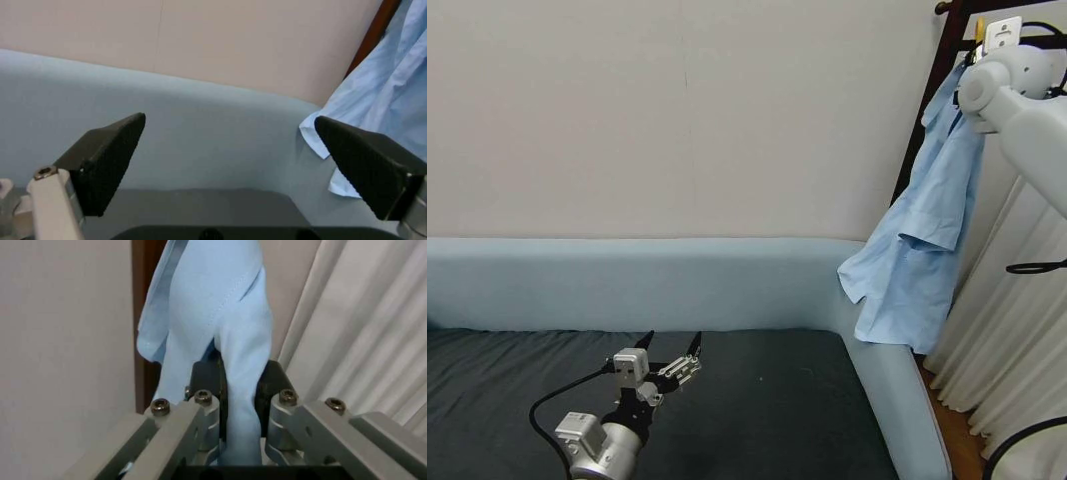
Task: Pick up the clothes from the sofa and hang them on the clothes hanger.
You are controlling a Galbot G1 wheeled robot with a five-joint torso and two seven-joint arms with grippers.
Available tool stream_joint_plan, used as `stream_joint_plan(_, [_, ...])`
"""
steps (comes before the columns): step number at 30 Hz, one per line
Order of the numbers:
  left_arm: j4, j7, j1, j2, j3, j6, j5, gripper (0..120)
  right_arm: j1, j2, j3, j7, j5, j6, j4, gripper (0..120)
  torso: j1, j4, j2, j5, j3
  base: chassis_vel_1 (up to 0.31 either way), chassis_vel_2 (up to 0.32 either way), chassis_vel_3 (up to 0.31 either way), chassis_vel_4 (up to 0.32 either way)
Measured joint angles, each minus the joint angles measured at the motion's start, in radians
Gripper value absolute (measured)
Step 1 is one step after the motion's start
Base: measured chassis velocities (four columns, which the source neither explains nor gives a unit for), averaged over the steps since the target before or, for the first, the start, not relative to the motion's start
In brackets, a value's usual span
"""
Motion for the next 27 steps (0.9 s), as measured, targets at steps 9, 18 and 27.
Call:
stream_joint_plan(9, [-0.021, 0.001, 0.034, 0.009, -0.005, -0.005, 0.028, 100, 0.023, 0.033, 0.019, -0.003, 0.037, -0.006, -0.085, 8, 0.000, -0.0004, 0.000, 0.0005, 0.000, 0.000, 0.000, 0.000, 0.000])
stream_joint_plan(18, [-0.027, 0.005, 0.046, 0.005, -0.014, -0.018, 0.071, 100, -0.002, 0.018, 0.041, 0.058, 0.145, -0.039, -0.025, 8, 0.000, -0.0006, 0.000, 0.0004, 0.000, 0.000, 0.000, 0.000, 0.000])
stream_joint_plan(27, [-0.021, 0.003, 0.058, -0.008, -0.017, -0.023, 0.101, 100, -0.107, -0.145, 0.067, -0.071, -0.017, 0.015, 0.270, 43, 0.000, -0.0004, 0.000, 0.0006, 0.000, 0.000, 0.000, 0.000, 0.000])
